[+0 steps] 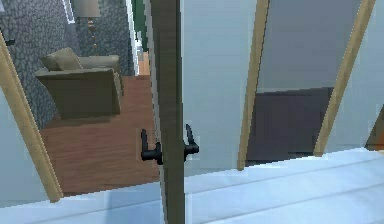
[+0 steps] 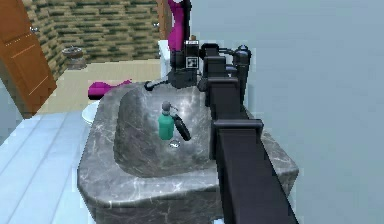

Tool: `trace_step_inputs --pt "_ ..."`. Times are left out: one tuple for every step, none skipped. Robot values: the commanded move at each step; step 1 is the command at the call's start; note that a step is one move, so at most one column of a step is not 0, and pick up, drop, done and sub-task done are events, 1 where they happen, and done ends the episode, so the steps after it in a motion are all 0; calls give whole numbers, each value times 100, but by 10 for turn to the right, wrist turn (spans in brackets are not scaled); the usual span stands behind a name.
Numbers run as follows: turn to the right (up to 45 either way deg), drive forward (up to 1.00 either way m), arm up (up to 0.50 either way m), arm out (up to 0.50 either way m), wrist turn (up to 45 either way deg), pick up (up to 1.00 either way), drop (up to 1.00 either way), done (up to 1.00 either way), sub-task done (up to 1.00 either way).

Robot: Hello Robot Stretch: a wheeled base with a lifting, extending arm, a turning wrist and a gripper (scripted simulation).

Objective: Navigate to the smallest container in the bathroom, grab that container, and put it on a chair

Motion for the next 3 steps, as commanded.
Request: trace_step_inputs --pt "0 0 -20 0 0 0 0 0 0" --pt "0 0 0 0 0 100 0 0 0" --pt "0 0 10 0 0 0 0 0 0"
